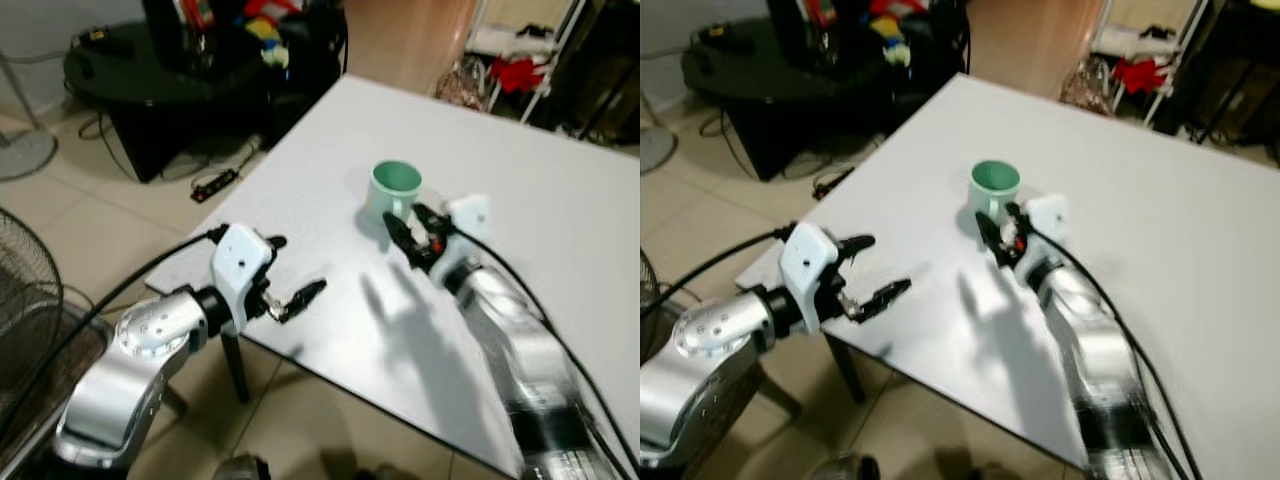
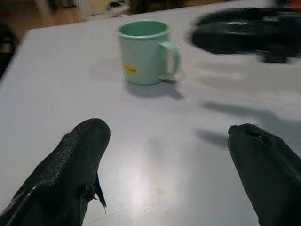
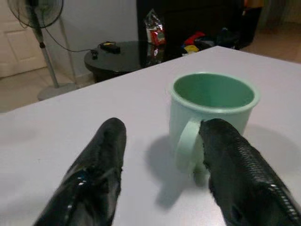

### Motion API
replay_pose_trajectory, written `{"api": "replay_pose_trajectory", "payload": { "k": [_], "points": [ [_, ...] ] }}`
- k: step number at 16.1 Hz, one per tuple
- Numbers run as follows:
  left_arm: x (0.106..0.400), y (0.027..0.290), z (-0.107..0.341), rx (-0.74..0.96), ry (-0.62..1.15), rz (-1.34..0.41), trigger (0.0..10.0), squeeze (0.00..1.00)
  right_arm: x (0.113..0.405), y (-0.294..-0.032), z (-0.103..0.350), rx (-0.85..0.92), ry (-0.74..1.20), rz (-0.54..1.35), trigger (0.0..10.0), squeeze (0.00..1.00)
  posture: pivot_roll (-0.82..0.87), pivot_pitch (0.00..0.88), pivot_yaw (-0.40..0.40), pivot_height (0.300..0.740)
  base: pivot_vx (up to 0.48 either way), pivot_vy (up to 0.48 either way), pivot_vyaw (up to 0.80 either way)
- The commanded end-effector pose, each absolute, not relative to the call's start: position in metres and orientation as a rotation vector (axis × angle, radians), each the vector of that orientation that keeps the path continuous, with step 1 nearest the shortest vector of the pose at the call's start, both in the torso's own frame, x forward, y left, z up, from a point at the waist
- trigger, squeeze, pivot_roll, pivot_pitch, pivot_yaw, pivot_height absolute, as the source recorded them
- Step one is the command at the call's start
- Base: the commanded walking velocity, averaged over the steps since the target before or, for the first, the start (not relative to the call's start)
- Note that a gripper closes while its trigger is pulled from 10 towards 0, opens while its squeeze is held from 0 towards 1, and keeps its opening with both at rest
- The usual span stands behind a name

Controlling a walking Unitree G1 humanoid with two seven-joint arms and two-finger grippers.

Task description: Setting the table

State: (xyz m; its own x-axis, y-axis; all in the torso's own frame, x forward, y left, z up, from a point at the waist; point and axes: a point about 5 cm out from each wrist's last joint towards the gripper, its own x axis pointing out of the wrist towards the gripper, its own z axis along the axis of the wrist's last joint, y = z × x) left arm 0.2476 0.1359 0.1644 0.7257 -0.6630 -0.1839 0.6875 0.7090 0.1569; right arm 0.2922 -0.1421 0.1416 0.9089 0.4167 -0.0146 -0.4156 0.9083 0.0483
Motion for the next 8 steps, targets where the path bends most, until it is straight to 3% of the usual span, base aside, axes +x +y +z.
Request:
{"api": "replay_pose_trajectory", "payload": {
  "k": [1,3,5,8],
  "points": [
    [0.248,0.14,0.167,0.218,0.087,-0.694,10.0,0.0,0.281,-0.14,0.149,0.049,0.015,0.434,10.0,1.0,-0.01,0.028,-0.034,0.74,0.0,0.0,0.0],
    [0.251,0.151,0.17,0.218,0.031,-0.519,10.0,0.0,0.251,-0.142,0.152,0.046,-0.009,0.388,10.0,1.0,-0.01,0.018,-0.032,0.74,0.0,0.0,0.0],
    [0.248,0.156,0.17,0.215,0.032,-0.453,10.0,0.0,0.235,-0.144,0.15,0.035,0.004,0.337,10.0,1.0,-0.01,0.014,-0.03,0.74,0.0,0.0,0.0],
    [0.242,0.157,0.167,0.209,0.029,-0.396,10.0,0.0,0.225,-0.154,0.155,-0.043,-0.058,0.199,10.0,1.0,-0.01,0.013,-0.029,0.74,0.0,-0.408,0.0]
  ]
}}
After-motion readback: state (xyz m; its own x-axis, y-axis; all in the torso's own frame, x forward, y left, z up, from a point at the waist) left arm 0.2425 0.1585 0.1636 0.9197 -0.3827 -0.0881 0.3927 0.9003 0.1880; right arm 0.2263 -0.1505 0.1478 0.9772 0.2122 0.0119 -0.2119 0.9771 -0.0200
